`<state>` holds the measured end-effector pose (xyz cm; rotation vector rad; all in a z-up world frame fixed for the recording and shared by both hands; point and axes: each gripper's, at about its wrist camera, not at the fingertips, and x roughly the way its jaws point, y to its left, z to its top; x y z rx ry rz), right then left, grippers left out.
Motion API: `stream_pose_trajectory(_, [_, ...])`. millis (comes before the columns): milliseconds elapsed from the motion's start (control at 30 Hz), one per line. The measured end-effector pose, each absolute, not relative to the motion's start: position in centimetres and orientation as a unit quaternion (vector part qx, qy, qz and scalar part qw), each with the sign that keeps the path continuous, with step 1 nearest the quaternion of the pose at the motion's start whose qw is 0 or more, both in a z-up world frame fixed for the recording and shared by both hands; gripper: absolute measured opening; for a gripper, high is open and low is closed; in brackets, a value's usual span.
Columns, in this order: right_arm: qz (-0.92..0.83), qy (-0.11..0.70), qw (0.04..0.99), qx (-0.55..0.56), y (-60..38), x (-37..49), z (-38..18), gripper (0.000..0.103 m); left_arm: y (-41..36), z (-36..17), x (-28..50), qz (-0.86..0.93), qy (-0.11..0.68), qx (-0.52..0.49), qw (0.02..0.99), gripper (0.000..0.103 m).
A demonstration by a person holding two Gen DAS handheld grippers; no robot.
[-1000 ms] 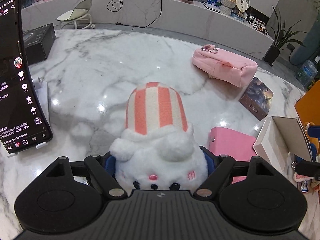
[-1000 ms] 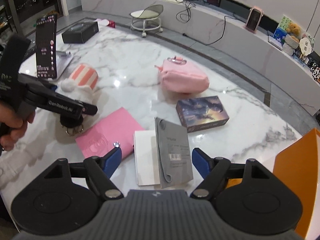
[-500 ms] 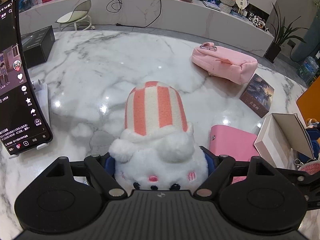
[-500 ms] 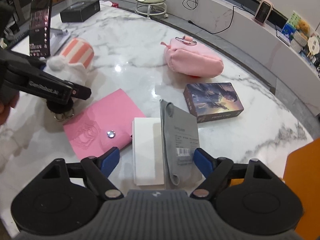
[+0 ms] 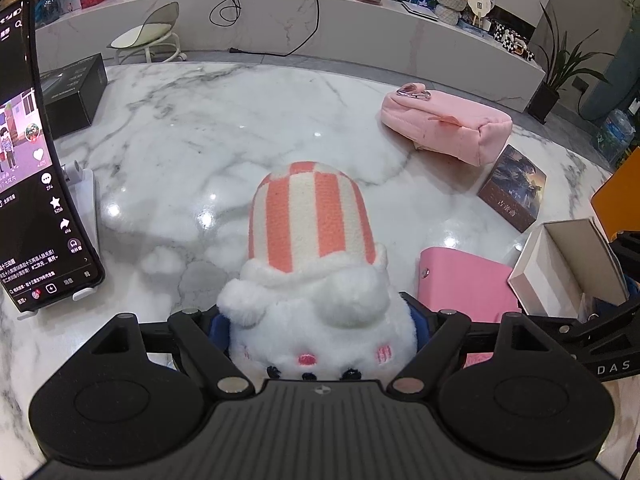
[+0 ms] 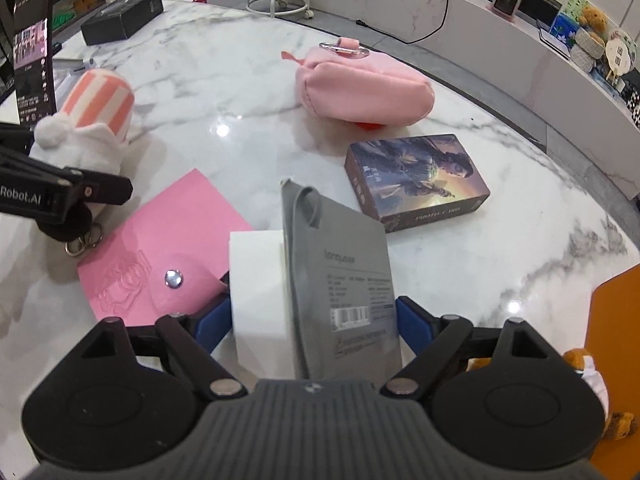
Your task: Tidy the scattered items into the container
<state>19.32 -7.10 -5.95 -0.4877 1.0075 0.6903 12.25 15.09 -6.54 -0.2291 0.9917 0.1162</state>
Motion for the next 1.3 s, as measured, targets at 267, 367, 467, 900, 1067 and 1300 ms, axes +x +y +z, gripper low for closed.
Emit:
stream_pose_trajectory(267, [0.32,0.474,0.79,-0.223,-6.8,19.3,-6.0,0.085,15.1,-6.6,12.2,0.057,0.472,-0.112,0.872,0.094])
stream_pose_trajectory(367, [0.32,0.475,0.789,-0.223,-6.7,19.3,-5.9,0.084,15.2,-6.5,12.1,0.055,0.473,-0.114,0.872,0.093])
stream_pose_trajectory(467, [0.32,0.479,0.788,-0.219,-6.8,19.5,-5.8,0.084,15.2,-6.5,12.0,0.053,0.474,-0.115,0.871,0.092])
stream_pose_trajectory(900, [0.323,0.47,0.796,-0.204,-7.0,19.3,-4.2,0.084,15.6,-5.5,11.5,0.045,0.473,-0.139,0.869,0.09])
stream_pose_trajectory(1067, [0.324,0.463,0.801,-0.199,-7.4,19.2,-3.5,0.083,15.6,-4.7,11.1,0.044,0.465,-0.145,0.872,0.09])
stream_pose_trajectory(1300, [0.325,0.449,0.811,-0.187,-8.1,18.9,-2.0,0.083,14.9,-3.2,10.6,0.044,0.456,-0.14,0.878,0.089])
